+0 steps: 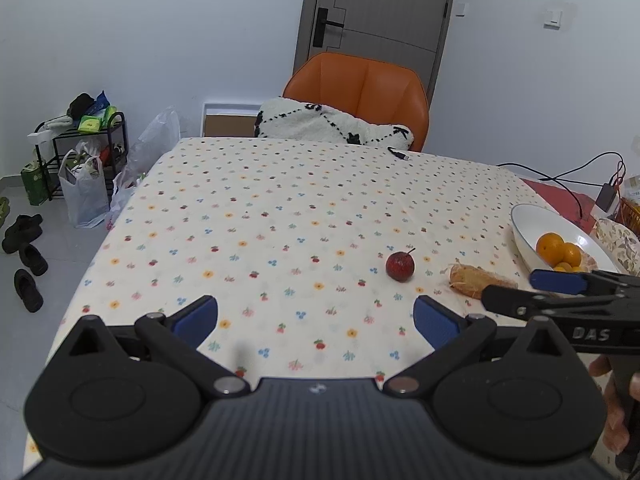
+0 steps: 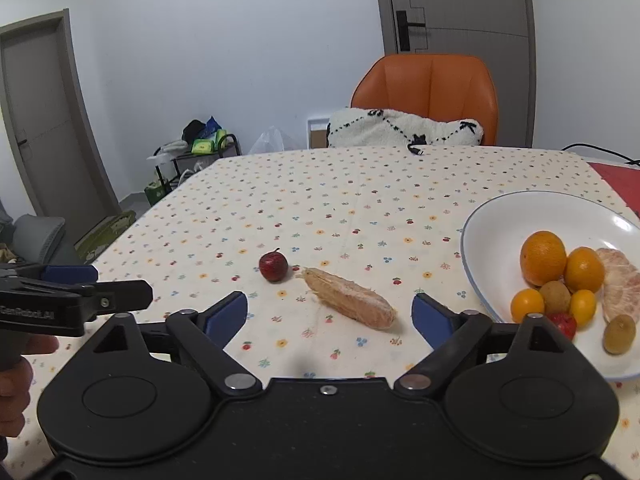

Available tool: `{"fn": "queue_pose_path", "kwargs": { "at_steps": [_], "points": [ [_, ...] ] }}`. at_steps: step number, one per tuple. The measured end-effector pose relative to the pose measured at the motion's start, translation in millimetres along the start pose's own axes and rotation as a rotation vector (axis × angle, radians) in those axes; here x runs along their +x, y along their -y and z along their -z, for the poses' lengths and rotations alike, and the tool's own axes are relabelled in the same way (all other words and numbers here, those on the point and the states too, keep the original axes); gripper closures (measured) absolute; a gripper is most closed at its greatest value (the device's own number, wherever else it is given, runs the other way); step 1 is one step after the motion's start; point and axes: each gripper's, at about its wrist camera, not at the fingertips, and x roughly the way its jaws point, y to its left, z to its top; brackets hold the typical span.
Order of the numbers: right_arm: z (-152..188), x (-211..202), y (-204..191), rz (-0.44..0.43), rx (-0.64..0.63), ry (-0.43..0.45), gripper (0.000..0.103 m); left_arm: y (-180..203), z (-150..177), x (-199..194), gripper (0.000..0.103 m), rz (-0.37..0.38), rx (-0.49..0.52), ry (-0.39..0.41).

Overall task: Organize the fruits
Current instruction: 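Grasp the peeled pomelo segment with the right tool while the left tool grasps the red plum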

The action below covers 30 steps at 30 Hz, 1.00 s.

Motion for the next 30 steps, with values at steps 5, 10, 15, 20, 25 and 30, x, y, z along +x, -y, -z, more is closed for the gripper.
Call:
{"fn": "queue_pose_path", "kwargs": {
  "at_steps": [5, 10, 15, 20, 25, 30],
  "points": [
    [-3, 16, 2, 0.009, -0.027, -0.023, 0.027, 2, -5, 7, 0.000, 0.003, -0.015, 0.014],
    [-3, 28, 7, 0.000, -0.037, -0.043, 0.038, 7, -11, 16, 0.000, 0.003, -0.005, 0.008],
    [-5, 38, 9, -0.005, -0.050, -0.055, 0.050, 14, -15, 26, 0.000, 0.005, 0.004, 0.002],
    [-3, 40, 10, 0.004, -0.053, -0.060, 0.076, 24, -19, 36, 0.000, -0.006, 0.030, 0.014],
    [2, 33, 13, -0.036, -0.034, -0.049, 0.080, 36, -22, 45, 0.003, -0.004, 0.050, 0.019],
    [3, 22, 18, -0.044, -0.007, -0.018, 0.081, 47, -24, 55, 0.011, 0.008, 0.068, 0.022]
  ]
}}
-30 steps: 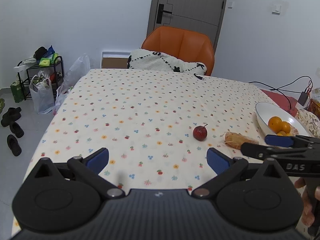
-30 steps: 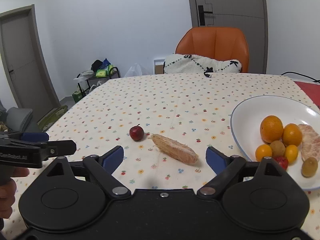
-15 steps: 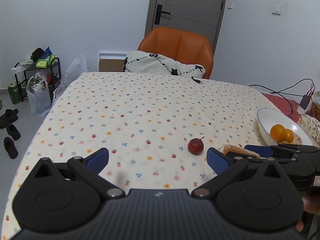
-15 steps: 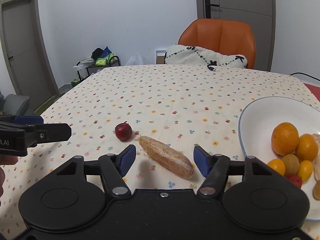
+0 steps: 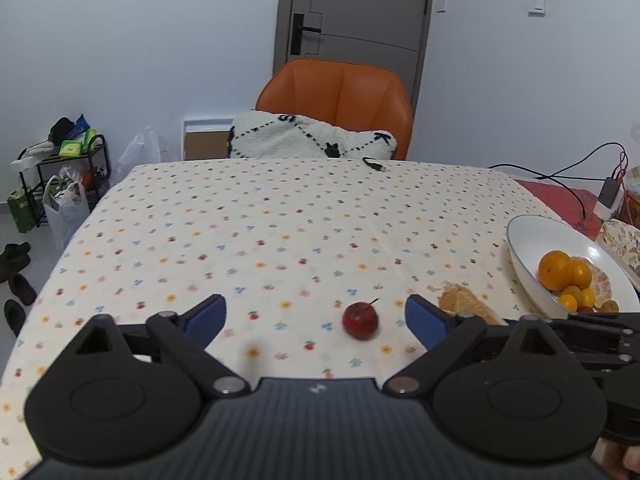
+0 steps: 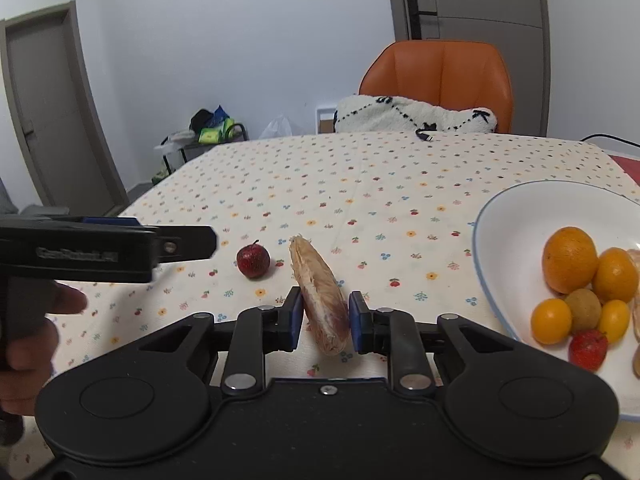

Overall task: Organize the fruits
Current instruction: 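Grasp the peeled pomelo segment with the right tool while the left tool grasps the red plum, then carry the pomelo segment and red plum over the white plate with both tools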

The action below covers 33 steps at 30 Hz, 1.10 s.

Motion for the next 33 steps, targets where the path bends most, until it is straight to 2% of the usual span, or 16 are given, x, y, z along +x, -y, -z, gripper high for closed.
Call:
{"fn": "queue_pose_path", "kwargs": {
  "at_steps": [4, 12, 15, 26, 33],
  "points": [
    [-2, -13, 5, -0.002, 0.023, 0.028, 0.081, 8, -1, 12, 0.029, 0.000, -0.008, -0.025],
    [-3, -32, 17, -0.001, 0.062, 0.077, 0.081, 20, 0, 35, 0.053, -0.001, 0.003, -0.071],
    [-1, -37, 21, 0.001, 0.076, 0.089, 0.081, 19, 2, 40, 0.081, 0.003, -0.017, -0.083],
    [5, -58, 36, 0.051, 0.121, 0.136, 0.081, 43, -11, 0, 0.081, 0.078, -0.006, 0.032],
    [7, -80, 56, 0.099, 0.140, 0.175, 0.081, 74, -18, -10, 0.081, 0.131, 0.021, 0.059]
  ]
}}
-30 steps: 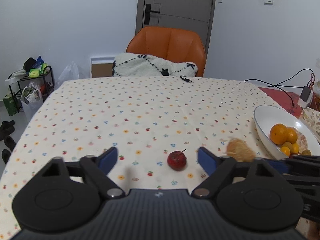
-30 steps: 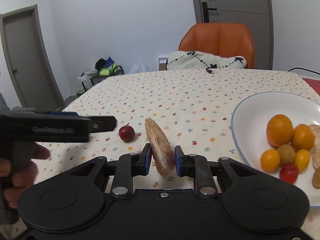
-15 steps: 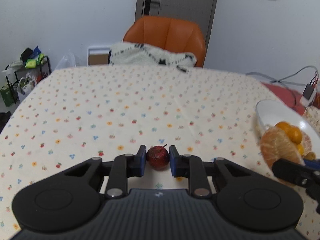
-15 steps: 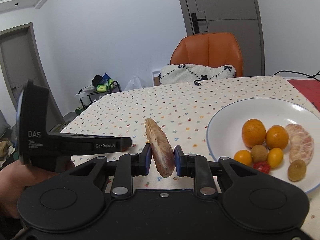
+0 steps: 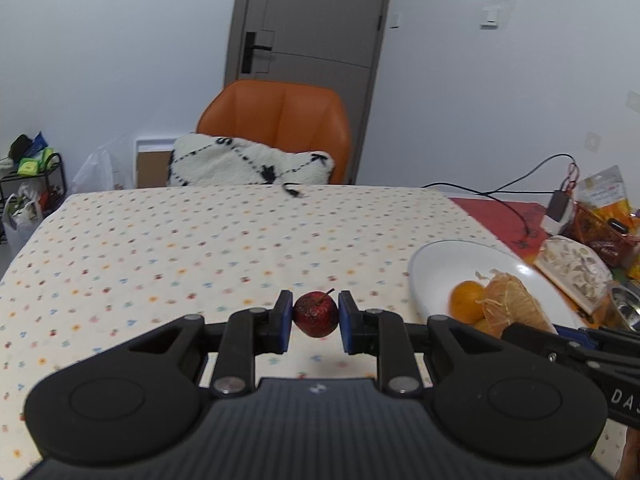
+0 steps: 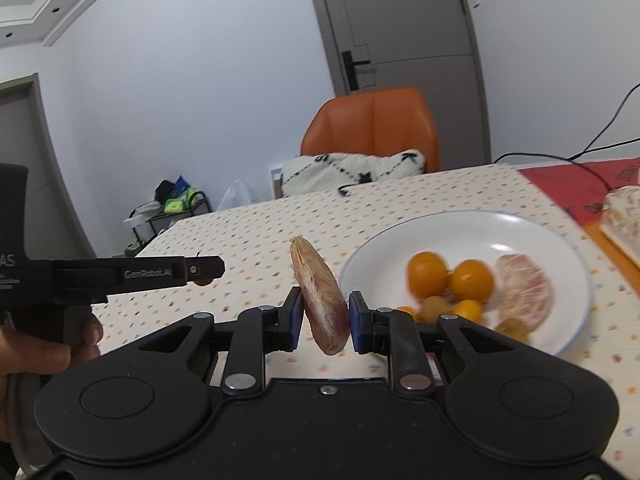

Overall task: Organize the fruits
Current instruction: 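Carry the pomelo segment and red plum over the white plate with both tools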

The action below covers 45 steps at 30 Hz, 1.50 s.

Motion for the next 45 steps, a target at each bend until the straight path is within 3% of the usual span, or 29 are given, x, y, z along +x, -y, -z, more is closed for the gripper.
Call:
{"fn": "queue_pose_path", "kwargs": {
  "at_steps": [13, 25, 45],
  "points": [
    [-6, -29, 44, 0.075, 0.031, 0.055, 0.081, 53, -7, 4, 0.081, 0.064, 0.053, 0.018],
    [-13, -27, 81, 0.127, 0.049, 0.074, 0.081, 88, -19, 25, 0.081, 0.085, 0.088, 0.022],
    [-27, 3, 112, 0.129, 0.050, 0.059, 0.081, 102, -24, 67, 0.077, 0.048, 0.106, -0.031]
  ]
}}
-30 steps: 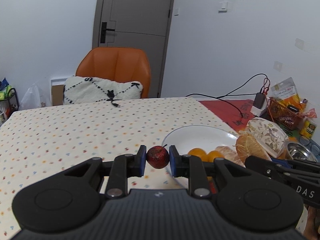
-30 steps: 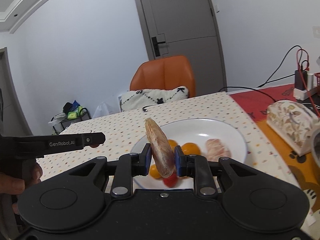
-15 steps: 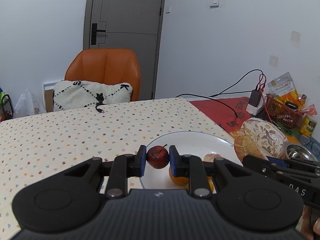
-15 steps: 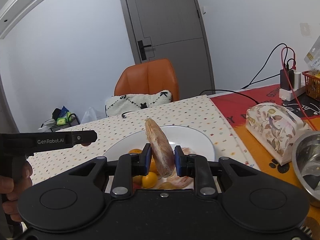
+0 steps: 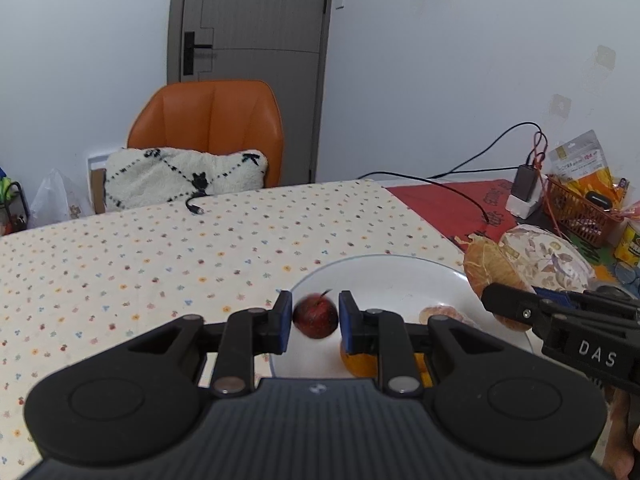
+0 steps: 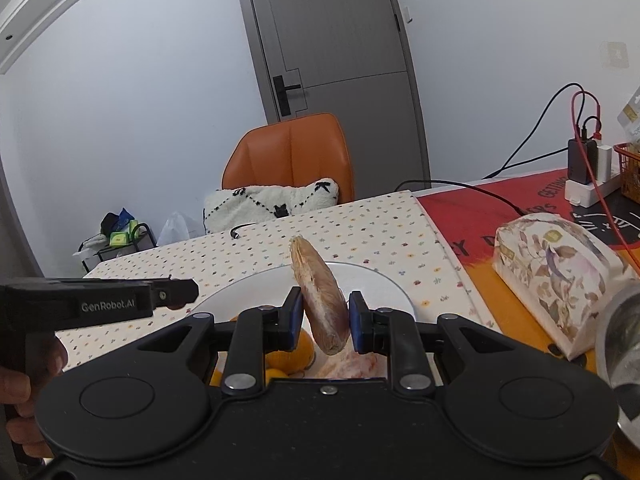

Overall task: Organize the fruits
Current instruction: 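Carry the pomelo segment and red plum over the white plate with both tools, then open both tools to release the pomelo segment and plum onto the plate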

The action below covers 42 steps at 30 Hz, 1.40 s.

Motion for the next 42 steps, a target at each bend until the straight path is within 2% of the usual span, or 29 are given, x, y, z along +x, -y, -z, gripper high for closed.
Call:
{"fn": "queue_pose_path", "kwargs": {
  "at_steps": [5, 9, 17, 19, 21, 22, 23, 24, 27, 33, 42],
  "points": [
    [-5, 9, -1, -0.008, -0.009, -0.005, 0.081, -8, -5, -4, 0.071, -0.013, -0.023, 0.006],
    [-8, 16, -1, -0.011, -0.009, -0.011, 0.081, -15, -7, -11, 0.053, -0.043, -0.017, 0.029],
    [-19, 30, -13, -0.025, -0.036, -0.011, 0.079, -31, -5, -24, 0.038, -0.102, -0.023, 0.041],
    [-21, 33, -17, -0.026, -0.040, -0.017, 0.067, -35, -5, -28, 0.037, -0.106, -0.035, 0.046],
    [-22, 31, -22, -0.012, -0.054, -0.006, 0.026, -39, -4, -32, 0.033, -0.111, -0.037, 0.050],
    [-21, 25, -24, -0.004, -0.062, 0.021, 0.016, -41, -3, -34, 0.022, -0.118, -0.034, 0.053],
    [-21, 20, -27, 0.008, -0.072, 0.044, 0.006, -42, -3, -36, 0.017, -0.127, -0.028, 0.062],
    [-20, 16, -28, 0.017, -0.081, 0.055, 0.005, -42, -2, -39, 0.012, -0.142, -0.019, 0.075],
    [-17, 7, -28, 0.017, -0.068, 0.049, 0.003, -42, 0, -47, 0.009, -0.171, 0.006, 0.106],
    [-4, -11, -25, 0.024, -0.019, 0.036, 0.000, -46, 6, -63, 0.008, -0.127, -0.005, 0.104],
    [7, -34, -47, -0.003, -0.018, 0.027, 0.000, -56, 14, -97, 0.004, -0.101, -0.007, 0.101]
  ]
}}
